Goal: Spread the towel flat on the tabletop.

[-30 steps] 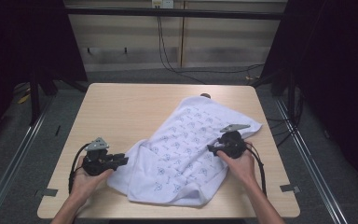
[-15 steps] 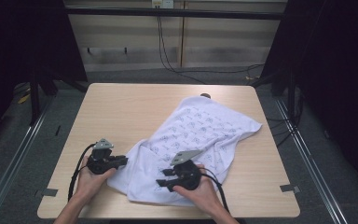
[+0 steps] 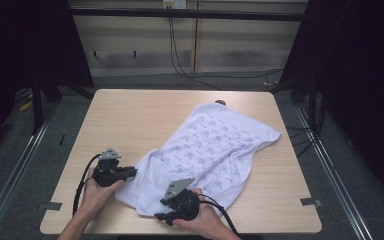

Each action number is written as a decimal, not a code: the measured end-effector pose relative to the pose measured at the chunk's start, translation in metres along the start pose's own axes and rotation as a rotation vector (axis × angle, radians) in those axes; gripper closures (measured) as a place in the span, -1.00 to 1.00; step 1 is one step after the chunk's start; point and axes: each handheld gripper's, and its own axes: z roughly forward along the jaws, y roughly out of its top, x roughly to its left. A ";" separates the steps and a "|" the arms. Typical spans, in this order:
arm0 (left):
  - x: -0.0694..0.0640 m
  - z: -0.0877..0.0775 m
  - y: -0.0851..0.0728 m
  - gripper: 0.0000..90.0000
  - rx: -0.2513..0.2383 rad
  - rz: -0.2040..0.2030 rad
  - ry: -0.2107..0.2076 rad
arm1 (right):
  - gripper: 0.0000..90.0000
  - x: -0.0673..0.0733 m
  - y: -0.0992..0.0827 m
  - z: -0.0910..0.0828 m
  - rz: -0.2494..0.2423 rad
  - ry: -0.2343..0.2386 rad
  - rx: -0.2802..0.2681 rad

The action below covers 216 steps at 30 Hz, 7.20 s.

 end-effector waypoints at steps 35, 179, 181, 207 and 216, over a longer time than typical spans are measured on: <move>-0.009 0.019 0.026 0.28 -0.039 0.046 -0.028 | 0.41 -0.088 -0.099 -0.143 0.418 -0.309 -0.129; -0.028 0.011 0.004 0.30 0.022 0.129 0.041 | 0.45 -0.049 -0.117 -0.152 0.285 -0.286 0.054; -0.030 0.012 0.005 0.24 0.030 0.152 0.045 | 0.43 -0.042 -0.124 -0.150 0.261 -0.293 0.062; -0.028 0.032 0.022 0.25 0.005 0.180 0.020 | 0.26 -0.147 -0.073 -0.109 0.367 -0.414 -0.021; -0.057 0.014 -0.003 0.25 0.024 0.214 -0.042 | 0.27 -0.120 -0.096 -0.129 0.343 -0.388 -0.010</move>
